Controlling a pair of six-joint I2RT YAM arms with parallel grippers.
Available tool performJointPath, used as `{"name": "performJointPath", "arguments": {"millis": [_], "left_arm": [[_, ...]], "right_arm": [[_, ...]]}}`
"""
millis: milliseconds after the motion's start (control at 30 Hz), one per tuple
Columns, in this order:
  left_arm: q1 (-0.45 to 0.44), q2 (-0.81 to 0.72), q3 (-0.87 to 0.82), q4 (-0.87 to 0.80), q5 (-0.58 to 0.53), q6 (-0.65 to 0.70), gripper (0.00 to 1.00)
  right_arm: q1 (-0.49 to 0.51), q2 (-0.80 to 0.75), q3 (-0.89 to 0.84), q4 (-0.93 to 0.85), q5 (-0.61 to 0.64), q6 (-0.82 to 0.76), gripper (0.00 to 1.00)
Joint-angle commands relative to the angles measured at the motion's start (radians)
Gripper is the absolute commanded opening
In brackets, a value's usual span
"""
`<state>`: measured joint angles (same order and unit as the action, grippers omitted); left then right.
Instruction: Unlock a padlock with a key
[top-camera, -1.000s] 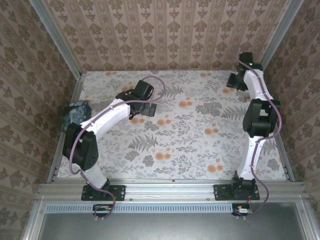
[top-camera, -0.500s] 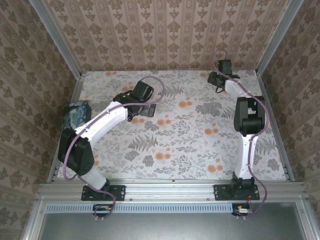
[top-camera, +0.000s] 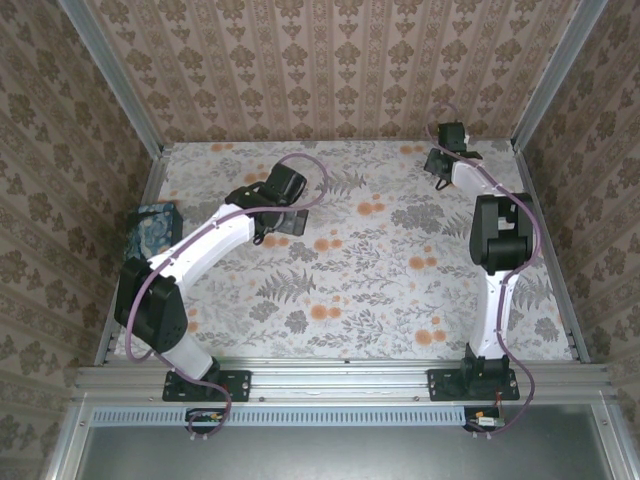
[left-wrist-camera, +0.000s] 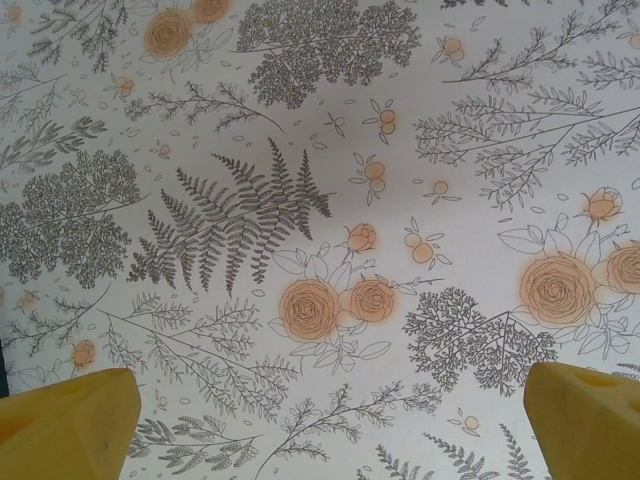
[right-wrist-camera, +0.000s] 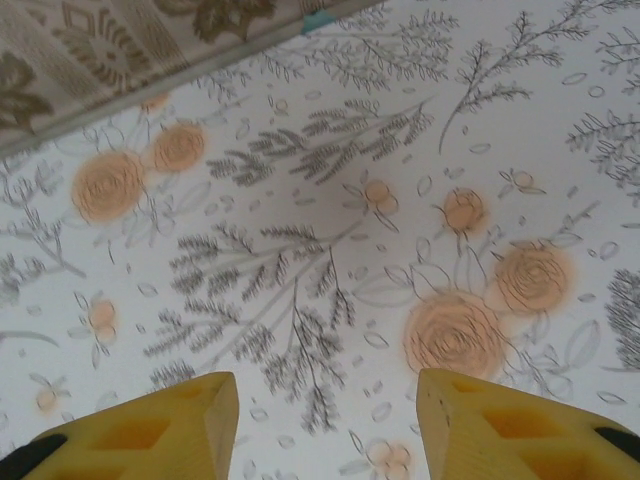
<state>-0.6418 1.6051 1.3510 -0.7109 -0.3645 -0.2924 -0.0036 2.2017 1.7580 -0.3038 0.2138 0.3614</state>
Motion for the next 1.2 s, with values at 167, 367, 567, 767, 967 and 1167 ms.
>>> {"name": "performJointPath", "arguments": {"millis": [167, 367, 567, 767, 967, 1167], "left_arm": [[-0.005, 0.017, 0.007, 0.031, 0.021, 0.002, 1.0], [-0.018, 0.026, 0.046, 0.009, 0.005, -0.005, 1.0], [-0.016, 0.038, 0.041, 0.002, -0.003, 0.0, 1.0], [-0.016, 0.06, 0.05, 0.017, 0.014, 0.0, 1.0], [-0.016, 0.064, 0.049, 0.012, -0.001, -0.001, 1.0], [-0.009, 0.085, 0.052, 0.018, 0.002, 0.001, 1.0]], "right_arm": [[0.001, -0.072, 0.116, -0.124, -0.053, -0.14, 0.57], [-0.023, 0.093, 0.441, -0.514, 0.11, -0.141, 0.61], [-0.195, 0.051, 0.385, -0.645, 0.068, -0.161, 0.57], [-0.289, 0.111, 0.438, -0.741, 0.017, -0.224, 0.52], [-0.297, 0.222, 0.562, -0.837, -0.006, -0.237, 0.48], [-0.292, 0.26, 0.64, -0.879, -0.133, -0.215, 0.49]]}}
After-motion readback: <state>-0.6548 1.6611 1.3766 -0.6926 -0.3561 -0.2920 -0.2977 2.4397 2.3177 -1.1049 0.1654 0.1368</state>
